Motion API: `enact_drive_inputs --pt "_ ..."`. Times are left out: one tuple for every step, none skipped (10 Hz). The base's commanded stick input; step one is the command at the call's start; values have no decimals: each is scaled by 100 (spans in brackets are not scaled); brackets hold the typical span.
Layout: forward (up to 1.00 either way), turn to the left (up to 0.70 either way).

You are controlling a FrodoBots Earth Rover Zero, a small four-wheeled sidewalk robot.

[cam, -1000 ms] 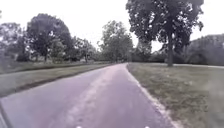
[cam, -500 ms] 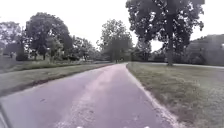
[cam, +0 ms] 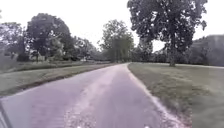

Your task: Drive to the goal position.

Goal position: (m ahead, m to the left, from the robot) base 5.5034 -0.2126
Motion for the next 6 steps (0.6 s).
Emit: enact_drive_inputs --pt "70 0" --pt "70 0" --pt "70 0" --pt "70 0" --pt "70 0" --pt "70 0"
